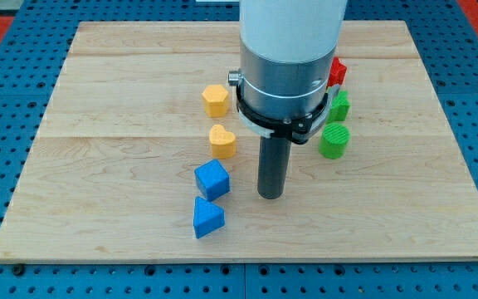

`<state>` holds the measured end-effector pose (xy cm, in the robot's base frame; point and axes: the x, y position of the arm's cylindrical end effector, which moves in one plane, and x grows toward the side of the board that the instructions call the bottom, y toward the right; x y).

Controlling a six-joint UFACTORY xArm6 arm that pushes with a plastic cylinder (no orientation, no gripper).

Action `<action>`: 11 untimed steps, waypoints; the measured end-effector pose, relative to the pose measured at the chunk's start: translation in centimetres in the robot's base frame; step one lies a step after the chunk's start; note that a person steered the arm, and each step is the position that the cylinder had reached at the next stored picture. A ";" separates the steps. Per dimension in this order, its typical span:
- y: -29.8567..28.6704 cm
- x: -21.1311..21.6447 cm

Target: Move the green circle downwards of the board

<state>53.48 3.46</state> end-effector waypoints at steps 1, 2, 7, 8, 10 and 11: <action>-0.4 -0.2; -0.2 -1.0; 5.5 -9.8; 9.1 -11.4; 16.9 -6.7; 17.5 -2.0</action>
